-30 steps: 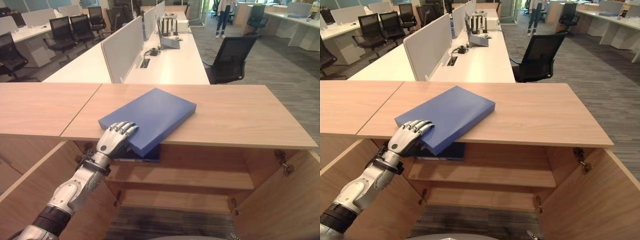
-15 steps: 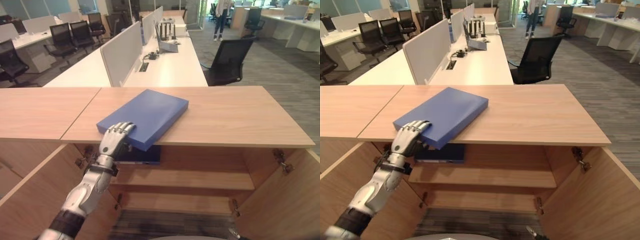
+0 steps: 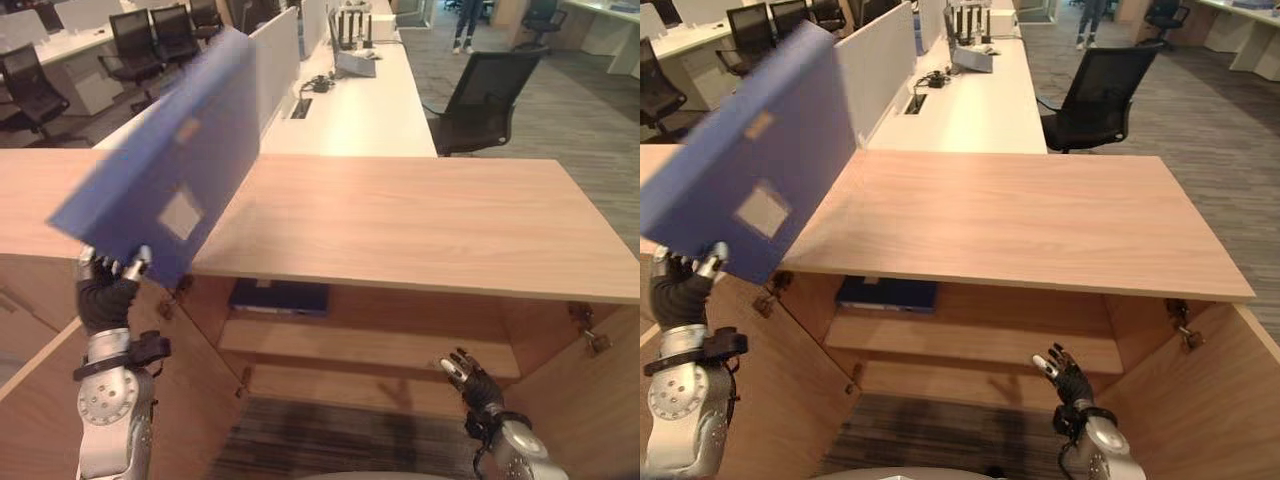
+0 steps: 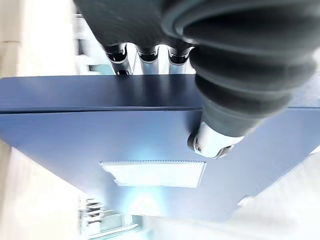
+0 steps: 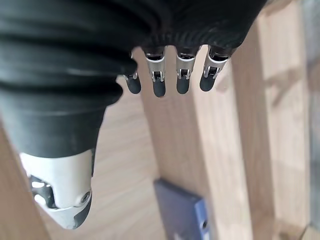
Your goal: Put the empty folder in the office cabinet
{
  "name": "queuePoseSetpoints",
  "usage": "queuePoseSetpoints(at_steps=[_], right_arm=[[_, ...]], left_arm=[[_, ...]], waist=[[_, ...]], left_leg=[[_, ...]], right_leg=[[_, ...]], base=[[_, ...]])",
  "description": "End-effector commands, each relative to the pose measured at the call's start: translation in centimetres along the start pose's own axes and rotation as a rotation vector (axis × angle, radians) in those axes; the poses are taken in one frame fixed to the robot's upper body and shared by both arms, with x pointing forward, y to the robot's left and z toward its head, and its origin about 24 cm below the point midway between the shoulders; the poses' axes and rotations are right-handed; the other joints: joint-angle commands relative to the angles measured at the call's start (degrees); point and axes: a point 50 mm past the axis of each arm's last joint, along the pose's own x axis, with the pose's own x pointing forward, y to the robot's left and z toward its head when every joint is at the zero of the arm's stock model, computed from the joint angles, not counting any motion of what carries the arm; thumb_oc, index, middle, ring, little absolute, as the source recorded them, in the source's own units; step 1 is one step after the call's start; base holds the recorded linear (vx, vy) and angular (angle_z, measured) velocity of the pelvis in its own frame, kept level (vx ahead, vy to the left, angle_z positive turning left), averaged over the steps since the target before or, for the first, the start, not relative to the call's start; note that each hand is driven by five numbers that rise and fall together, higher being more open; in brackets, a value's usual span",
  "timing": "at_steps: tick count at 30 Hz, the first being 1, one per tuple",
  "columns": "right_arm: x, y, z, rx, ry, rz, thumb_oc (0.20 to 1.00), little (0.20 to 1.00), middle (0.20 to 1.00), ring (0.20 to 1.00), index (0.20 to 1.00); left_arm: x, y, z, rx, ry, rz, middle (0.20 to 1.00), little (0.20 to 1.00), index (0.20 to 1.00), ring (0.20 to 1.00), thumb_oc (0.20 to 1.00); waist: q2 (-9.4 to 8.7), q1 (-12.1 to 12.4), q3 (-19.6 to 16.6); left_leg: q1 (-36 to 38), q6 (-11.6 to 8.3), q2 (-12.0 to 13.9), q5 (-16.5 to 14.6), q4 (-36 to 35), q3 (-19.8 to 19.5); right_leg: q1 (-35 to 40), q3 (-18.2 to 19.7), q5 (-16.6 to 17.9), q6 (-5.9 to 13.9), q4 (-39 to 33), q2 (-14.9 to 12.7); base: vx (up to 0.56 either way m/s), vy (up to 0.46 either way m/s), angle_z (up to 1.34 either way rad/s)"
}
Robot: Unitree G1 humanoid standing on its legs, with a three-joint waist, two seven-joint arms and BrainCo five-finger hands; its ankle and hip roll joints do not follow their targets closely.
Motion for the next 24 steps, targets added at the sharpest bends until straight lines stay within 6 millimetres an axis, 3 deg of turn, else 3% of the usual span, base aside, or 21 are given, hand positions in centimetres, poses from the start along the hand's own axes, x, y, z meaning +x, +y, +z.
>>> queuePoseSetpoints(at_steps=[1, 4, 8, 9, 15, 16, 19, 21, 22, 24], right_arm=[[1.4, 2.0, 3.3, 0.072, -0.163, 0.087, 1.000, 1.000, 1.000, 1.000, 1.000], [1.3, 2.6, 4.1, 0.085, -0.198, 0.127, 1.000, 1.000, 1.000, 1.000, 1.000], [1.1, 3.5, 5.7, 0.112, -0.270, 0.196, 1.000, 1.000, 1.000, 1.000, 1.000], [1.0, 4.1, 6.2, 0.158, -0.297, 0.234, 1.000, 1.000, 1.000, 1.000, 1.000], [1.1, 5.8, 6.7, 0.241, -0.325, 0.341, 1.000, 1.000, 1.000, 1.000, 1.000], [1.3, 6.3, 6.2, 0.090, -0.259, 0.397, 1.000, 1.000, 1.000, 1.000, 1.000], [1.6, 6.0, 6.6, -0.244, -0.181, 0.444, 1.000, 1.000, 1.000, 1.000, 1.000], [1.6, 6.4, 7.1, -0.347, -0.179, 0.490, 1.000, 1.000, 1.000, 1.000, 1.000], [1.6, 6.3, 8.4, -0.626, -0.160, 0.533, 1.000, 1.000, 1.000, 1.000, 1.000], [1.0, 5.9, 9.8, -0.834, -0.143, 0.586, 1.000, 1.000, 1.000, 1.000, 1.000]], left_arm=[[-0.6, 0.1, -1.6, -0.112, 0.097, -0.040, 0.200, 0.200, 0.200, 0.200, 0.200], [-0.3, -0.2, -1.0, -0.178, 0.065, -0.048, 0.200, 0.200, 0.200, 0.200, 0.200], [0.6, -0.7, 0.8, -0.211, -0.028, -0.091, 0.200, 0.200, 0.200, 0.200, 0.200], [1.1, -0.9, 2.1, -0.240, -0.092, -0.110, 0.200, 0.200, 0.200, 0.200, 0.200], [2.4, -2.9, 4.4, -0.453, -0.220, -0.223, 0.200, 0.200, 0.200, 0.200, 0.200], [2.5, -5.1, 4.8, -0.582, -0.201, -0.375, 0.200, 0.200, 0.200, 0.200, 0.200], [2.0, -7.2, 3.8, -0.637, -0.083, -0.527, 0.200, 0.200, 0.200, 0.200, 0.200], [1.7, -7.6, 3.4, -0.633, -0.042, -0.566, 0.200, 0.200, 0.200, 0.200, 0.200], [1.4, -8.2, 2.8, -0.597, 0.014, -0.620, 0.200, 0.200, 0.200, 0.200, 0.200], [1.0, -8.3, 2.5, -0.551, 0.047, -0.664, 0.200, 0.200, 0.200, 0.200, 0.200]], waist=[[-2.96, -1.5, 0.6], [-2.91, -1.4, 0.6], [-2.91, -1.2, 0.5], [-2.91, -1.2, 0.4], [-2.89, -1.2, 0.0], [-2.88, -1.3, -0.2], [-2.74, -1.5, -0.2], [-2.72, -1.5, -0.2], [-2.83, -1.5, -0.1], [-2.86, -1.6, 0.0]], left_leg=[[-0.9, -0.86, -0.8, -3.5, 0.7, 1.0], [-1.0, -0.91, -0.8, -3.5, 0.7, 0.9], [-1.0, -0.98, -0.8, -3.4, 0.7, 0.6], [-1.0, -1.01, -0.8, -3.4, 0.7, 0.5], [-0.6, -1.08, -0.8, -3.6, 0.7, 0.7], [-0.5, -1.03, -0.9, -3.6, 0.7, 0.8], [-0.6, -0.85, -0.9, -3.5, 0.7, 0.7], [-0.6, -0.80, -0.9, -3.4, 0.7, 0.6], [-0.8, -0.70, -0.9, -3.2, 0.7, 0.6], [-0.9, -0.64, -1.0, -3.2, 0.7, 0.6]], right_leg=[[4.1, -1.1, -6.4, 3.43, 0.4, -1.5], [4.2, -1.2, -6.6, 3.37, 0.4, -1.5], [4.2, -1.4, -6.7, 3.33, 0.4, -1.5], [4.2, -1.4, -6.7, 3.35, 0.4, -1.6], [4.6, -1.4, -6.9, 3.43, 0.4, -1.6], [4.6, -1.3, -6.7, 3.54, 0.4, -1.6], [4.5, -1.3, -6.6, 3.63, 0.4, -1.6], [4.5, -1.3, -6.6, 3.66, 0.4, -1.6], [4.4, -1.1, -6.5, 3.72, 0.4, -1.6], [4.3, -1.2, -6.4, 3.82, 0.4, -1.6]], base=[[0.01, -0.011, 0.05], [0.01, -0.010, 0.06], [0.01, -0.013, 0.04], [0.00, -0.015, 0.05], [0.00, -0.007, 0.02], [0.00, -0.014, 0.04], [0.00, -0.002, -0.02], [-0.01, -0.002, -0.04], [0.00, 0.000, 0.00], [-0.01, 0.000, -0.02]])
